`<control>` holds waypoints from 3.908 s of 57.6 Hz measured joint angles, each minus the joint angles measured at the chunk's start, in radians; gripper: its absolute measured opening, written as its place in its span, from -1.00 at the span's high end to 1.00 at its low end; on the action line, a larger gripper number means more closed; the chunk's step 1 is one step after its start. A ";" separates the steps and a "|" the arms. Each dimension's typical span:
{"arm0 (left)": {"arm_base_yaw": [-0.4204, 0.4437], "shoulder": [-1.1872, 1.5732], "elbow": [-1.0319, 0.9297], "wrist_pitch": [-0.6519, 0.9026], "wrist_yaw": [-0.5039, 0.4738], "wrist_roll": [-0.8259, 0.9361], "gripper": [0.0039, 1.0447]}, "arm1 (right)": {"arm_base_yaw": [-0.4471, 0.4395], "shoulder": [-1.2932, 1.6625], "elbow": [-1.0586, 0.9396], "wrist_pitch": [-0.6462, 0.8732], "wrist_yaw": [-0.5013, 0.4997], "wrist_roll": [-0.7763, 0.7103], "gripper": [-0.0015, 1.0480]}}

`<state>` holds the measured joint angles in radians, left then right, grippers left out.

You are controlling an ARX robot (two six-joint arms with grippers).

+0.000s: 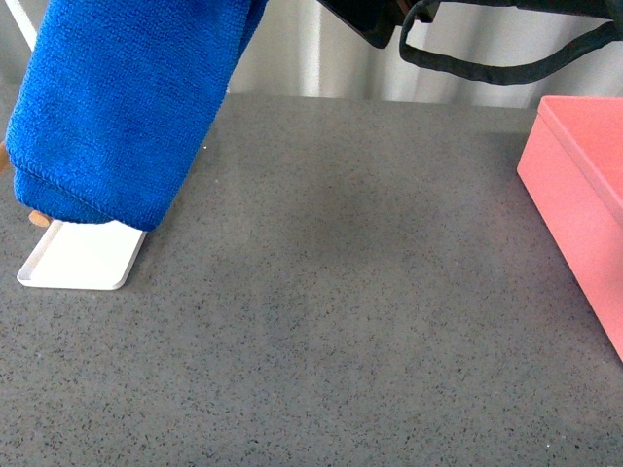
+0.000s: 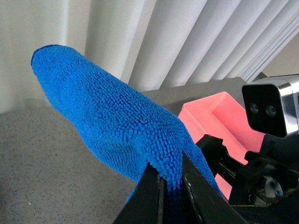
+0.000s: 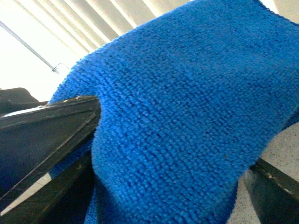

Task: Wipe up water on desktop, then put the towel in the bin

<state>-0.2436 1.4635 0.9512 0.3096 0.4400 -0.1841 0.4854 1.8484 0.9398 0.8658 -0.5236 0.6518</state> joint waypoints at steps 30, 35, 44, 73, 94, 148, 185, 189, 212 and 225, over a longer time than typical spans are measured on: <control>0.000 0.000 -0.007 0.000 0.000 0.003 0.93 | 0.029 0.016 -0.028 0.108 -0.033 0.020 0.76; 0.000 0.000 -0.009 0.000 0.000 0.003 0.93 | 0.029 0.008 -0.035 0.108 -0.027 0.027 0.85; -0.002 0.000 -0.009 0.000 0.006 0.003 0.87 | 0.022 -0.011 -0.048 0.089 -0.017 0.032 0.87; -0.044 -0.003 -0.019 0.049 -0.436 0.061 -0.58 | -0.048 -0.059 -0.113 0.059 -0.023 0.009 0.87; -0.023 -0.002 -0.040 0.056 -0.684 0.134 -0.87 | -0.124 -0.201 -0.146 -0.148 0.081 -0.133 0.87; 0.211 -0.539 -0.803 0.460 -0.451 0.180 0.93 | -0.122 -0.252 -0.172 -0.229 0.130 -0.263 0.87; 0.241 -0.986 -0.929 0.166 -0.441 0.180 0.93 | -0.123 -0.247 -0.172 -0.262 0.176 -0.286 0.87; 0.241 -1.017 -0.929 0.135 -0.441 0.180 0.93 | -0.123 -0.247 -0.172 -0.262 0.176 -0.287 0.87; 0.241 -1.179 -0.929 -0.021 -0.441 0.180 0.93 | -0.122 -0.246 -0.172 -0.270 0.181 -0.298 0.87; 0.241 -1.244 -0.929 -0.085 -0.441 0.180 0.93 | -0.122 -0.241 -0.172 -0.277 0.182 -0.311 0.87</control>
<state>-0.0021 0.2199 0.0219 0.2241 -0.0006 -0.0040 0.3630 1.6077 0.7677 0.5888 -0.3420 0.3408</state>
